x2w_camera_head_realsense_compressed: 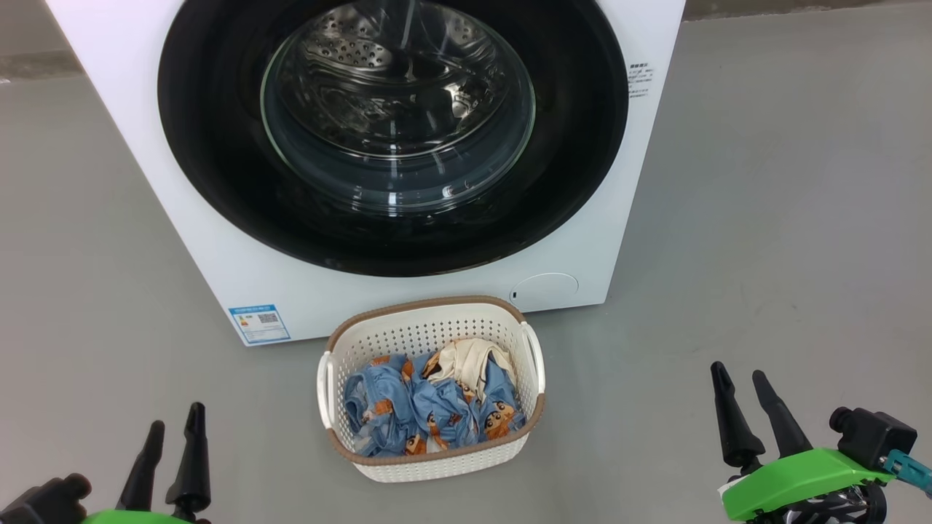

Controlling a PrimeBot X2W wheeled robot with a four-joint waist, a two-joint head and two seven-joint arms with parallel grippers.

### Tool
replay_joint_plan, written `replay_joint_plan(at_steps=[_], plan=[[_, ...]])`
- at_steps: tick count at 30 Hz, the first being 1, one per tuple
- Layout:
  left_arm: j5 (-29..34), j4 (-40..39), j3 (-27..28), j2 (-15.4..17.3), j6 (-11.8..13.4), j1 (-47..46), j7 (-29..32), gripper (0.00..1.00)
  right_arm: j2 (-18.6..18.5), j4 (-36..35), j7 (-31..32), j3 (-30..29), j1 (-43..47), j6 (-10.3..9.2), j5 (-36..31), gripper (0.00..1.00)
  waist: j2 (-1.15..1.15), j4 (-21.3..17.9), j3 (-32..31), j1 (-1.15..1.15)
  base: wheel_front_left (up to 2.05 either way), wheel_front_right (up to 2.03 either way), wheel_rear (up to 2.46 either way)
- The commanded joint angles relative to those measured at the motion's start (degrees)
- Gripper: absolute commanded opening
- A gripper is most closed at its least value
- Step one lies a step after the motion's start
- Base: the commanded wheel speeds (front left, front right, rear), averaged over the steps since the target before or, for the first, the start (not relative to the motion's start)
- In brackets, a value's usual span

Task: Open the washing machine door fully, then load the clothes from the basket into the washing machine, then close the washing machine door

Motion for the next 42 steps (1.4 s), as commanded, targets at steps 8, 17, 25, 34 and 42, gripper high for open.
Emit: replay_joint_plan(at_steps=[8, 17, 25, 34, 42], plan=[[5.8, -1.8, 1.3, 2.7, -0.2, -1.5, -2.1, 1.0, -0.2, -2.3, -2.1, 0.6, -2.6, -0.05, -7.5, 1.0, 0.0, 0.1, 0.1, 0.0, 0.0, 0.0, 0.0], [11.0, -1.4, 0.8, 3.5, -0.2, -1.4, -3.7, 1.0, -0.3, -2.0, -3.6, 0.6, -2.9, -0.05, -13.8, 1.0, 0.0, 0.1, 0.0, 0.0, 0.0, 0.0, 0.0], [15.4, -0.9, 0.5, 4.4, -0.2, -1.6, -5.0, 1.0, -0.3, -2.0, -5.0, 0.8, -3.4, -0.06, -19.5, 1.0, 0.0, 0.1, 0.0, 0.0, 0.0, 0.0, 0.0], [20.4, -0.2, 0.2, 5.4, -0.2, -2.0, -6.6, 1.0, -0.4, -2.4, -6.5, 0.5, -4.1, -0.06, -25.6, 1.0, 0.0, 0.2, 0.0, 0.0, 0.0, 0.0, 0.0], [23.8, 0.3, 1.2, 5.5, -0.2, -2.3, -7.8, 1.0, -0.5, -1.1, -7.7, -1.0, -4.4, -0.06, -28.0, 1.0, 0.0, 0.3, 0.1, 0.0, 0.0, 0.0, 0.0]])
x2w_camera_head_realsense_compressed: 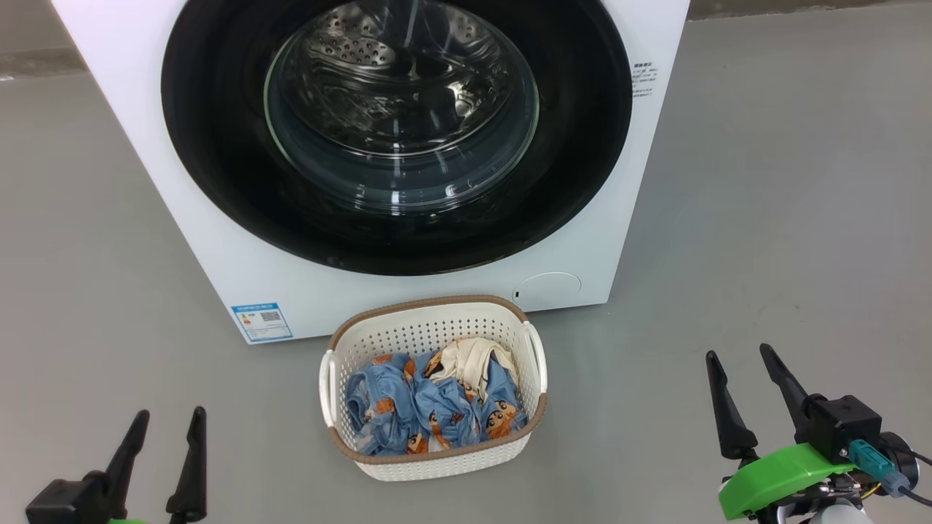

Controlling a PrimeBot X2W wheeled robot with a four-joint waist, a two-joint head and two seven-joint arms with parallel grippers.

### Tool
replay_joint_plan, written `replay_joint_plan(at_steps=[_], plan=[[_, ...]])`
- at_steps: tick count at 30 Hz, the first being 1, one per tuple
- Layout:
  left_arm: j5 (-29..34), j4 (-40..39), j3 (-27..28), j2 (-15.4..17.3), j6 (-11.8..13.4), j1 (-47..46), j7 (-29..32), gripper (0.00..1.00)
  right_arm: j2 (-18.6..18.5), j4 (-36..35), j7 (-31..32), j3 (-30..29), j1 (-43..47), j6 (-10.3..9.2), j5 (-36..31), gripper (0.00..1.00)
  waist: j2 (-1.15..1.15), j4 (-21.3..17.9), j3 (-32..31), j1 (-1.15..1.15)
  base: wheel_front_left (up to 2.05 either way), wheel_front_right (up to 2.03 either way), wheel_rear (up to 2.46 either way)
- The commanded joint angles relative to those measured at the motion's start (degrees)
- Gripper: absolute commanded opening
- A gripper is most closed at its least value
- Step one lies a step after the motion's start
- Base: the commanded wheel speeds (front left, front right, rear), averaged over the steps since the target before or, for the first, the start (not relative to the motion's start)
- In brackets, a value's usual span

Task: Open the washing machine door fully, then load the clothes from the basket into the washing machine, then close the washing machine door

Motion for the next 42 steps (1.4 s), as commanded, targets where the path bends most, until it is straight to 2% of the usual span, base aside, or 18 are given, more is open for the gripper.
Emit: replay_joint_plan(at_steps=[1, 15, 27, 42], plan=[[0.7, -0.9, 2.4, 1.9, -0.2, -2.3, -0.7, 1.0, -0.3, -1.0, -0.7, 1.2, -2.6, -0.06, -0.6, 1.0, 0.0, 0.0, 0.0, 0.0, 0.0, 0.0, 0.0], [-0.2, -0.3, 3.5, 1.5, -0.2, -2.7, -0.7, 1.0, -0.3, -0.8, -0.7, 1.0, -2.9, -0.06, 0.7, 1.0, 0.0, 0.0, 0.1, 0.0, 0.0, 0.0, 0.0], [0.9, 0.2, 2.1, 2.3, -0.2, -3.2, -0.7, 1.0, -0.3, -1.3, -0.7, 0.9, -3.0, -0.06, 0.8, 1.0, 0.0, 0.0, 0.3, 0.0, 0.05, 0.05, -0.1], [1.1, -0.3, 2.5, 2.1, -0.2, -3.5, -0.7, 1.0, -0.3, -2.7, -0.7, 0.5, -2.9, -0.06, 0.9, 1.0, 0.0, 0.3, 0.9, 0.0, 0.87, 0.87, -1.74]])
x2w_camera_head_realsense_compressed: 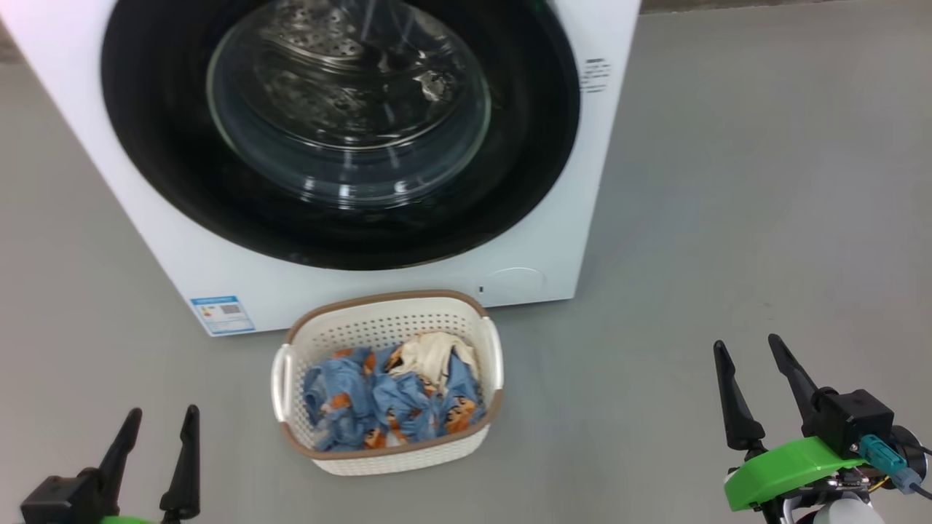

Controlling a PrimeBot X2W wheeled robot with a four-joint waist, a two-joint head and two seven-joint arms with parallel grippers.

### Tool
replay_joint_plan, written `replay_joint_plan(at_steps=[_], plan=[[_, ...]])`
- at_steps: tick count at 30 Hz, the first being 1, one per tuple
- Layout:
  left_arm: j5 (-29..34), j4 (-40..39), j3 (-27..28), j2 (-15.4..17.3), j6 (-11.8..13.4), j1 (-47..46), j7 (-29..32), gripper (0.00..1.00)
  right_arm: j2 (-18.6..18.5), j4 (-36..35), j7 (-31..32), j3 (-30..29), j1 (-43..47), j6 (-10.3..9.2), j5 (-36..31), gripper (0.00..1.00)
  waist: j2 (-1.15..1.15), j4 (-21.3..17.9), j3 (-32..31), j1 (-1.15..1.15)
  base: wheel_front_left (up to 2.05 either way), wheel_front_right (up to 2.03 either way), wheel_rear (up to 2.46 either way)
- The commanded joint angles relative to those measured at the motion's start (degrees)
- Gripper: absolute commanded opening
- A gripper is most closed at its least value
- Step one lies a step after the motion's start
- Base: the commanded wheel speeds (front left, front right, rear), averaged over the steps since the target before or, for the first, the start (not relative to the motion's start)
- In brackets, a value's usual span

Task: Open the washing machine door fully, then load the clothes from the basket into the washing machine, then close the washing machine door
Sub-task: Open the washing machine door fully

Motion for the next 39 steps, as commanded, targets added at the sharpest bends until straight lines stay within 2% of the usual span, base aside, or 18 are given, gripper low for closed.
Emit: replay_joint_plan(at_steps=[1, 9, 16, 39], plan=[[0.3, -1.5, 2.2, 1.5, -0.2, -3.1, -0.5, 1.0, -0.5, -1.7, -0.7, 1.3, -2.5, -0.06, 0.5, 1.0, 0.0, 0.1, 0.2, 0.0, 1.23, 1.23, -2.46], [-0.7, -2.5, 2.7, 1.3, -0.2, -3.3, -0.5, 1.0, -0.5, -2.2, -0.7, 1.1, -2.7, -0.06, 1.0, 1.0, 0.0, 0.2, 1.0, 0.0, 1.15, 1.15, -2.29], [-0.6, -2.7, 2.2, 1.2, -0.2, -3.5, -0.5, 1.0, -0.5, -2.3, -0.7, 0.9, -2.7, -0.06, 1.2, 1.0, 0.0, 0.4, 1.3, 0.0, 0.63, 0.63, -1.25], [1.3, -4.9, 2.2, 0.8, -0.2, -1.8, -0.5, 1.0, -0.5, -1.6, -0.7, 0.8, -3.0, -0.06, 2.9, 1.0, 0.0, 0.8, 0.9, 0.0, 0.03, 0.03, -0.07]])
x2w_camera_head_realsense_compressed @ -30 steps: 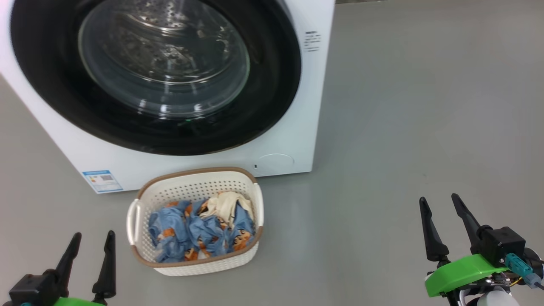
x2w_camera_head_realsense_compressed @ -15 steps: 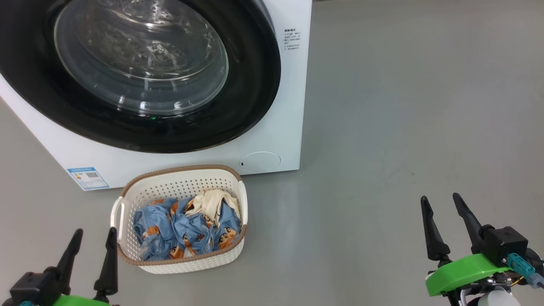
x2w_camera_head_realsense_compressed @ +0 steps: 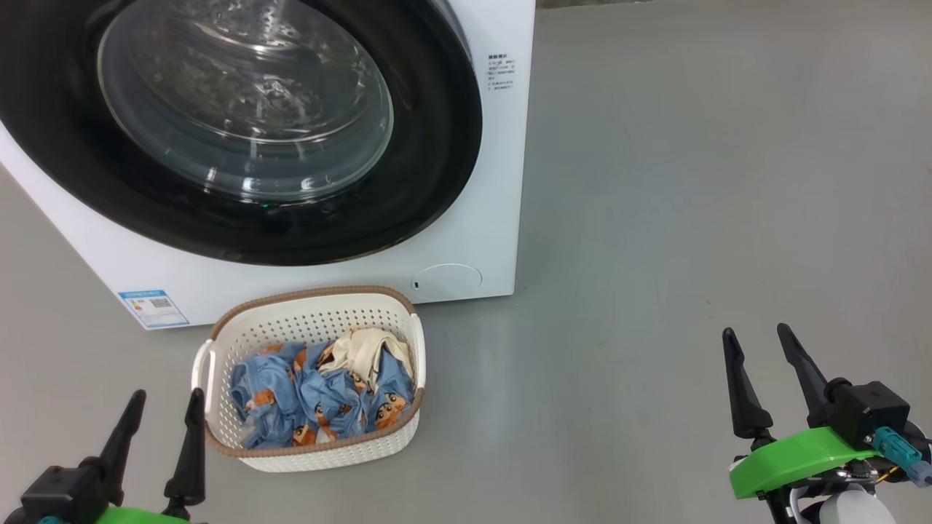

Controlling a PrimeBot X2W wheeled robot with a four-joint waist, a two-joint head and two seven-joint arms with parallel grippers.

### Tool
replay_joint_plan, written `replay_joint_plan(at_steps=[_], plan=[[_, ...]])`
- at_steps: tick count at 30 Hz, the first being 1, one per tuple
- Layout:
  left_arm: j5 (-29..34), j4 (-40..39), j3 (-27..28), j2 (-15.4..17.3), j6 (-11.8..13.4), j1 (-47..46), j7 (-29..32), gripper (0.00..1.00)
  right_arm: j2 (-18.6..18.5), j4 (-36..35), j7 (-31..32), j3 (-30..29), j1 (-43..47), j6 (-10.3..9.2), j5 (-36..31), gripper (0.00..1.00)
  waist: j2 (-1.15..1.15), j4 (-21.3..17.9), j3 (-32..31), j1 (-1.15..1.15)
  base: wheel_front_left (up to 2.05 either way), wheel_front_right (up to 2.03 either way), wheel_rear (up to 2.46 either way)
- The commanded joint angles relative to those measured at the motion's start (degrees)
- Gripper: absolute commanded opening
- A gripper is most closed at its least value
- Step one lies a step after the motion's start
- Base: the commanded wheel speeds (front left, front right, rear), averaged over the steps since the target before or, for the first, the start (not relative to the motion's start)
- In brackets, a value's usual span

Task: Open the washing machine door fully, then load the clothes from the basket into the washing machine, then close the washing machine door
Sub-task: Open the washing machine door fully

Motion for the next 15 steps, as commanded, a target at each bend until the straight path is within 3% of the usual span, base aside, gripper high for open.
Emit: replay_joint_plan(at_steps=[1, 6, 15], plan=[[0.5, -1.6, 2.1, 1.3, -0.2, -1.3, -0.5, 1.0, -0.3, -1.2, -0.7, 1.3, -2.0, -0.06, 0.1, 1.0, 0.0, 0.1, -0.1, 0.0, 0.0, 0.0, 0.0], [0.6, -1.7, 2.3, 1.2, -0.2, -0.9, -0.5, 1.0, -0.3, -1.1, -0.7, 1.2, -2.3, -0.06, 1.7, 1.0, 0.0, 0.3, -0.1, 0.0, 0.0, 0.0, 0.0], [0.4, -2.5, 2.5, 0.9, -0.2, -0.1, -0.5, 1.0, -0.3, -0.6, -0.7, -0.2, -6.1, -0.06, 13.2, 1.0, 0.0, 0.8, 0.7, 0.0, 0.0, 0.0, 0.0]])
